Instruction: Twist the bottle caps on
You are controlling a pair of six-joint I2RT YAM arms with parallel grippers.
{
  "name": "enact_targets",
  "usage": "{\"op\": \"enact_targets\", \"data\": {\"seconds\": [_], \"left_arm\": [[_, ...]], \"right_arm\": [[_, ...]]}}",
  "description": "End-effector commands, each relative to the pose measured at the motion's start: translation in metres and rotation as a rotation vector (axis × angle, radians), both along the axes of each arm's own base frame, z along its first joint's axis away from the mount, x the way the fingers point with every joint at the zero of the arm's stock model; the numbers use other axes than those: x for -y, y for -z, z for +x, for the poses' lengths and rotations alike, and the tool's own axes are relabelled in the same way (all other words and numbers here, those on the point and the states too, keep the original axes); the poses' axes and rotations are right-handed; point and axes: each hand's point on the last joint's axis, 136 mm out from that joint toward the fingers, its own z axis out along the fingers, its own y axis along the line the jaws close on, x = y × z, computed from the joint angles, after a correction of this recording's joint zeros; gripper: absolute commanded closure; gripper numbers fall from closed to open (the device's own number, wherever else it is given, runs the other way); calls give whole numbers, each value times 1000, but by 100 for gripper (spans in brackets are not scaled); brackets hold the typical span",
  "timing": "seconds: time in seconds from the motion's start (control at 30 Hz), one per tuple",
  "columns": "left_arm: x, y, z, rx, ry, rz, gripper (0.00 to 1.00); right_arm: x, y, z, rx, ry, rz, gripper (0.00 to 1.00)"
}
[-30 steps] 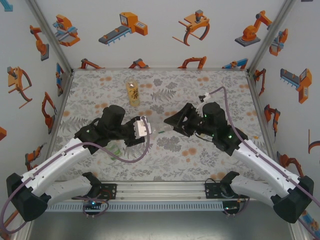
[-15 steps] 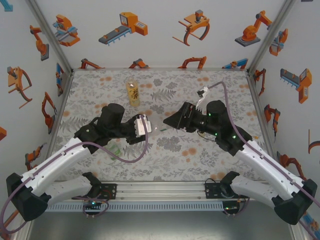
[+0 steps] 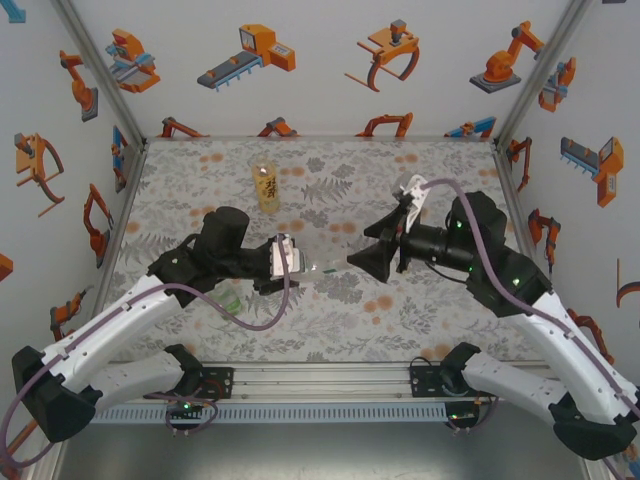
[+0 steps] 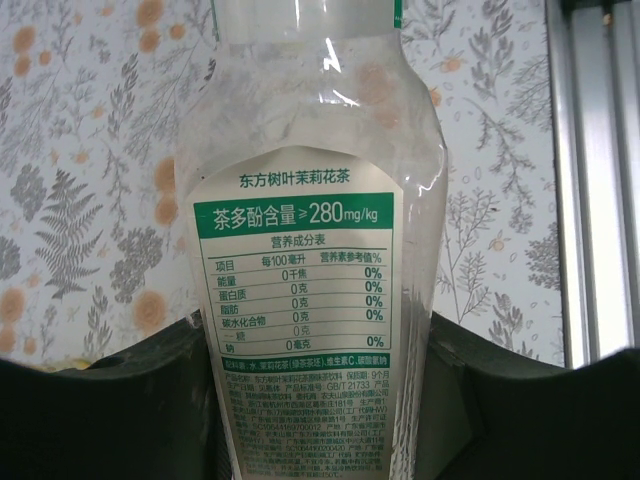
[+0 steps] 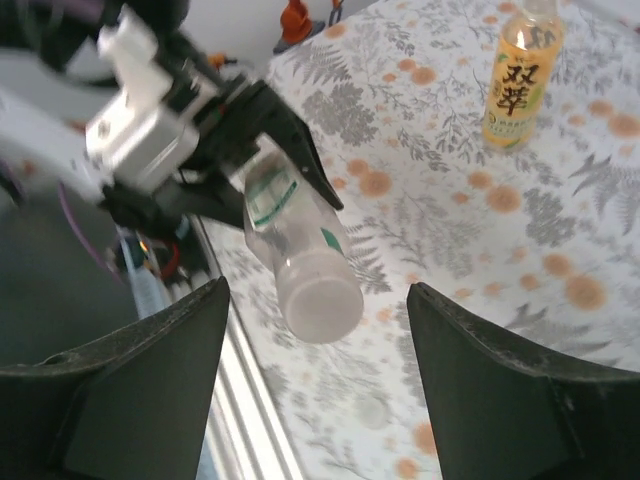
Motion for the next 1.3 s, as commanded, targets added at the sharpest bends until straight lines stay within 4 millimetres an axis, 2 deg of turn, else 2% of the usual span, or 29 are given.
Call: {"op": "enact_targets", "data": {"seconds": [0.0, 0.2, 0.43, 1.27], "left_arm": [[5, -20, -18, 1, 101, -57, 100], [6, -17, -20, -21, 115, -41, 100], [7, -12, -18, -35, 113, -25, 100], [8, -10, -18, -41, 118, -19, 100]], "right_arm": [[3, 7, -32, 319, -217, -127, 34], [-5, 21, -49, 466, -378, -137, 34], [-12, 36, -43, 452, -402, -156, 35], [-17, 40, -37, 438, -386, -130, 49]]}}
